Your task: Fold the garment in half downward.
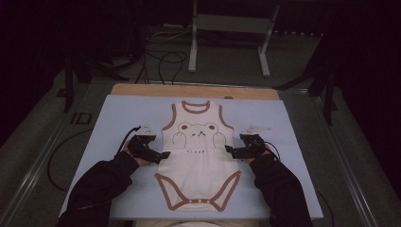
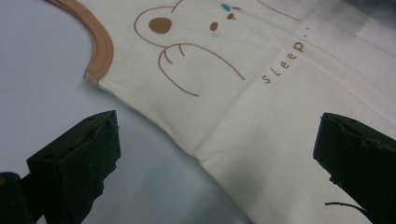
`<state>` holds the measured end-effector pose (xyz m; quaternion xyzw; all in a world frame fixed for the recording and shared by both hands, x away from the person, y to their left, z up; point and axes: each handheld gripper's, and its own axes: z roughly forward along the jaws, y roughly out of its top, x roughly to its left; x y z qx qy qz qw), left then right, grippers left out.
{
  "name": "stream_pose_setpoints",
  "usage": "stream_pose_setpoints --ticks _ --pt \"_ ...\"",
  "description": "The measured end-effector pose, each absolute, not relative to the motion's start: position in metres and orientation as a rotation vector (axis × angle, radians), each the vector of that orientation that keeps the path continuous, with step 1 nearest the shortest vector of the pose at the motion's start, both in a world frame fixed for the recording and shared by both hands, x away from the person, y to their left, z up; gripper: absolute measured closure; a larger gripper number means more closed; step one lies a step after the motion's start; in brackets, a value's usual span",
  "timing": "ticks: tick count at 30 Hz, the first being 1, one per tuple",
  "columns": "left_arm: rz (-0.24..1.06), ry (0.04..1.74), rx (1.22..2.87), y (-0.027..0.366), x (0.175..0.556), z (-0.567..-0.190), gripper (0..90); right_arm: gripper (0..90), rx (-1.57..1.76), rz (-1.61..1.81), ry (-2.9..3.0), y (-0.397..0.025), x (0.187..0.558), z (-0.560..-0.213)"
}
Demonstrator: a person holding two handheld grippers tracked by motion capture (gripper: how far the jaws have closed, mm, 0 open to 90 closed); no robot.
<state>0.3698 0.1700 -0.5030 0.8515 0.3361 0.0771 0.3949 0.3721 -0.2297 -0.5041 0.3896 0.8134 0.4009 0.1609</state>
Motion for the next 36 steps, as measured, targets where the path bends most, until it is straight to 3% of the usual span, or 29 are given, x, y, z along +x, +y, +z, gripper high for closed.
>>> stream_pose_setpoints --ticks 4,9,11,18,19,20,29,36 --pt "0.201 0.896 2.178 0.167 0.373 -0.508 3.5 19.1 1.145 1.119 2.319 -0.23 0.377 -0.51" --pt "0.215 0.923 2.201 0.165 0.377 -0.513 9.3 33.3 1.156 1.068 2.351 -0.227 0.383 -0.517" --pt "0.218 0.931 2.202 0.165 0.379 -0.516 18.0 37.2 1.17 1.046 2.357 -0.226 0.385 -0.519" --pt "0.281 0.966 2.227 0.16 0.382 -0.52 33.1 50.2 1.184 0.976 2.361 -0.223 0.389 -0.523" --pt "0.303 0.963 2.24 0.159 0.381 -0.52 33.1 53.2 1.19 0.975 2.358 -0.223 0.389 -0.522" --pt "0.306 0.955 2.248 0.158 0.381 -0.52 39.5 58.3 1.187 0.968 2.365 -0.222 0.389 -0.522" --pt "0.266 1.009 2.231 0.15 0.386 -0.517 65.0 85.6 1.175 0.976 2.411 -0.219 0.39 -0.52" --pt "0.201 1.004 2.228 0.144 0.39 -0.517 84.7 89.0 1.155 0.966 2.43 -0.217 0.391 -0.519"
